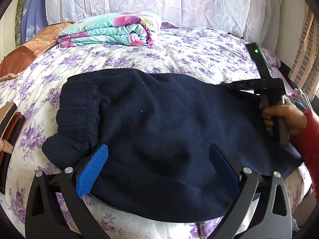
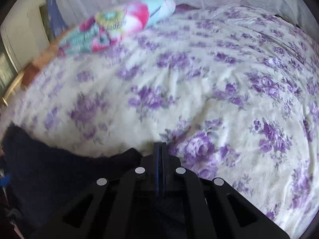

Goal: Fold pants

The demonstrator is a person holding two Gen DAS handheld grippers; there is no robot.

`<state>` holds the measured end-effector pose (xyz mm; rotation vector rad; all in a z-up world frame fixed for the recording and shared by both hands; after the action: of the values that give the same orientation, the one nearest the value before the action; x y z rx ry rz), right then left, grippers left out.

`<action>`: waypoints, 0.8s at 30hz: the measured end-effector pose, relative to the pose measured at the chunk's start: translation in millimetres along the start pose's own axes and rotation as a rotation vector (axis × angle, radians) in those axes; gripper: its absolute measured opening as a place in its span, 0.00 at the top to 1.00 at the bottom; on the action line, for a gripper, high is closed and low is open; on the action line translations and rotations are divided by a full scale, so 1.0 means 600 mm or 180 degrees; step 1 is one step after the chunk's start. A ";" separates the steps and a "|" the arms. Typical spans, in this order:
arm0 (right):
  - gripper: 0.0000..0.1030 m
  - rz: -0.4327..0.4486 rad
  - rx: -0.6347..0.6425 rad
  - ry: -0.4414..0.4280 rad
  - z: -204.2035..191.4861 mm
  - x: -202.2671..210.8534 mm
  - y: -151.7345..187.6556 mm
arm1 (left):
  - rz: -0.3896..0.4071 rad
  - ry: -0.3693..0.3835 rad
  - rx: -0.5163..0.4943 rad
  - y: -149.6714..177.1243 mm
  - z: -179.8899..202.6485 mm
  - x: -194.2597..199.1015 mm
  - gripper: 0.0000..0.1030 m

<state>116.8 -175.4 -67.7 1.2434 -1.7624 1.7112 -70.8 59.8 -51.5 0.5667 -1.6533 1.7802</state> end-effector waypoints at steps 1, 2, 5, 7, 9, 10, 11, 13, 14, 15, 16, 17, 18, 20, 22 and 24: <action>0.98 0.0021 -0.0129 -0.0093 0.011 0.006 -0.001 | 0.0001 0.0004 0.0002 0.000 0.000 0.000 0.05; 0.96 0.0129 -0.0218 -0.0090 0.023 0.021 -0.002 | 0.0000 0.0010 0.0006 0.000 -0.001 0.000 0.05; 0.93 0.0436 -0.0274 -0.0138 0.039 0.084 0.001 | -0.0001 0.0014 0.0005 -0.001 -0.002 -0.001 0.04; 0.93 0.0498 -0.0146 -0.0217 0.029 0.128 0.018 | -0.0001 0.0021 0.0010 -0.001 -0.003 -0.002 0.04; 0.88 0.0446 0.0106 -0.0236 0.003 0.159 0.055 | 0.0004 0.0022 0.0018 -0.001 -0.003 -0.002 0.05; 0.79 0.0396 0.0163 -0.0253 -0.008 0.163 0.065 | 0.0002 0.0021 0.0014 -0.002 -0.003 -0.002 0.05; 0.65 0.0328 0.0207 -0.0280 -0.020 0.163 0.080 | 0.0001 0.0019 0.0014 -0.002 -0.003 -0.002 0.05; 0.61 0.0176 0.0262 -0.0302 -0.036 0.149 0.106 | -0.0005 -0.0004 0.0003 -0.003 -0.005 -0.004 0.05; 0.61 0.0112 0.0272 -0.0236 -0.037 0.130 0.110 | -0.0012 -0.0028 -0.0012 -0.004 -0.005 -0.005 0.05; 0.63 0.0078 0.0239 -0.0183 -0.030 0.115 0.106 | -0.0017 -0.0045 -0.0023 -0.004 -0.004 -0.006 0.04; 0.66 0.0035 0.0171 -0.0154 -0.018 0.095 0.100 | -0.0025 -0.0061 -0.0036 -0.004 -0.004 -0.007 0.05; 0.74 0.0031 0.0065 -0.0193 0.000 0.078 0.089 | -0.0032 -0.0077 -0.0053 -0.004 -0.003 -0.008 0.04; 0.81 0.0085 -0.0156 -0.0305 0.020 0.072 0.072 | -0.0040 -0.0101 -0.0075 -0.004 -0.002 -0.009 0.04; 0.76 0.0134 -0.0498 -0.0407 0.044 0.080 0.057 | -0.0048 -0.0127 -0.0097 -0.003 -0.001 -0.009 0.05; 0.72 0.0354 -0.0562 -0.0472 0.050 0.121 0.059 | -0.0043 -0.0112 -0.0089 -0.003 -0.001 -0.009 0.05; 0.56 0.0562 -0.0408 -0.0375 0.047 0.182 0.083 | -0.0030 -0.0068 -0.0060 -0.002 -0.003 -0.008 0.04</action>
<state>27.6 -243.6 -16.9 1.1857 -2.0714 1.6160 -66.5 60.6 -53.8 0.5860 -1.6776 1.7556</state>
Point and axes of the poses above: each gripper's, at about its wrist camera, not at the fingertips, and x roughly against the way its jaws point, z to its right, y to its underside, the point moved 5 cm from there along -x, roughly the way its jaws point, and after that the axes turned 1 degree about -y, right-handed, at the moved point
